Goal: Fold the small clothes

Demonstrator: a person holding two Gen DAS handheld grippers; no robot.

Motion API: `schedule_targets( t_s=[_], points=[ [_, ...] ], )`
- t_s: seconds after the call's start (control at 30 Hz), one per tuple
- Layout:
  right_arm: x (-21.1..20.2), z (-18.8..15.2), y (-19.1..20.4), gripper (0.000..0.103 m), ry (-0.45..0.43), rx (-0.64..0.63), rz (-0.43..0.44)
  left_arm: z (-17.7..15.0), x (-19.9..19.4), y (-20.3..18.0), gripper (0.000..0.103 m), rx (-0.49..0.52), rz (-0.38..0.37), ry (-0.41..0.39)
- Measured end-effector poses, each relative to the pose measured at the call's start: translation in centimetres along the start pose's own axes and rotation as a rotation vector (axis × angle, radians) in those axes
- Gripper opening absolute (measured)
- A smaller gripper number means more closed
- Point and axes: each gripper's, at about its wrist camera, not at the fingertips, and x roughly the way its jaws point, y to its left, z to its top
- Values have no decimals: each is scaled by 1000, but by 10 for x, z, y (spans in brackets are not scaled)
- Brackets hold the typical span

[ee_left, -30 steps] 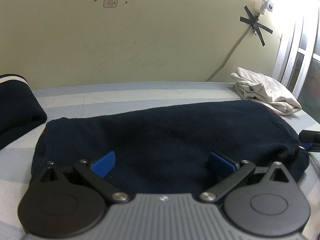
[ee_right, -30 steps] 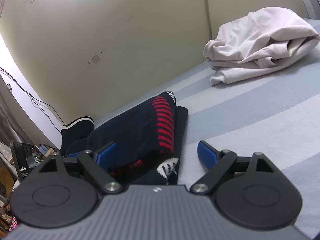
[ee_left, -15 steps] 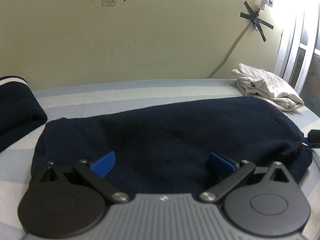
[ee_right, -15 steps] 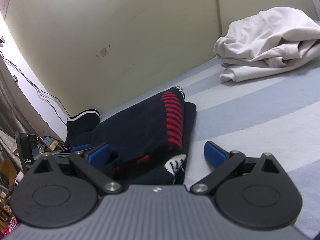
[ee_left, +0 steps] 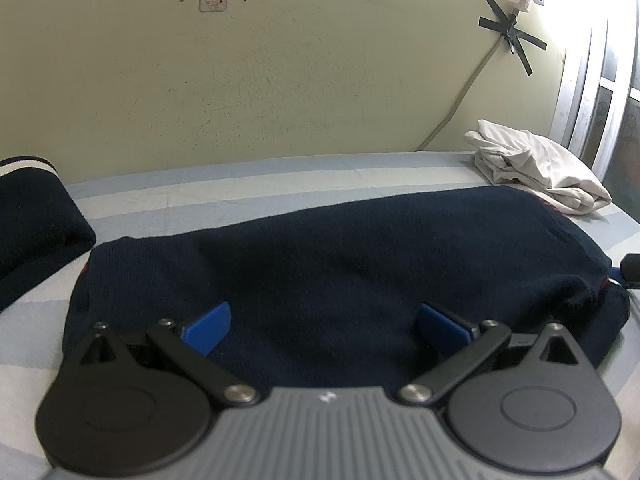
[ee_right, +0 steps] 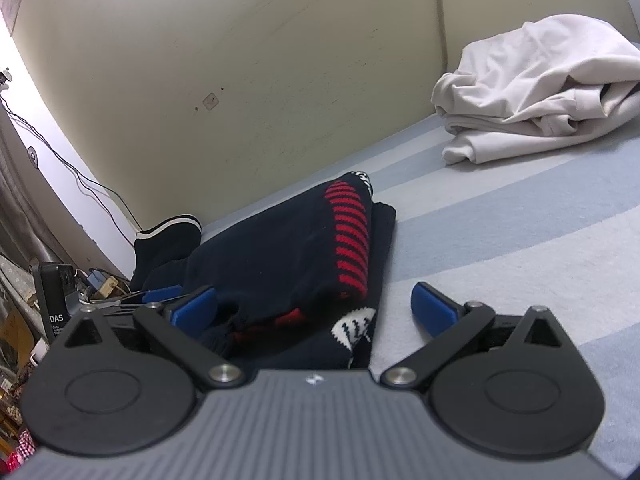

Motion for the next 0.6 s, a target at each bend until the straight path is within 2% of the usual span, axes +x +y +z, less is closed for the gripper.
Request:
schedule_targets(
  t_s=[0.6],
  points=[
    [0, 0, 1, 103, -2, 1, -2, 0, -1, -1, 103, 4, 4, 2]
  ],
)
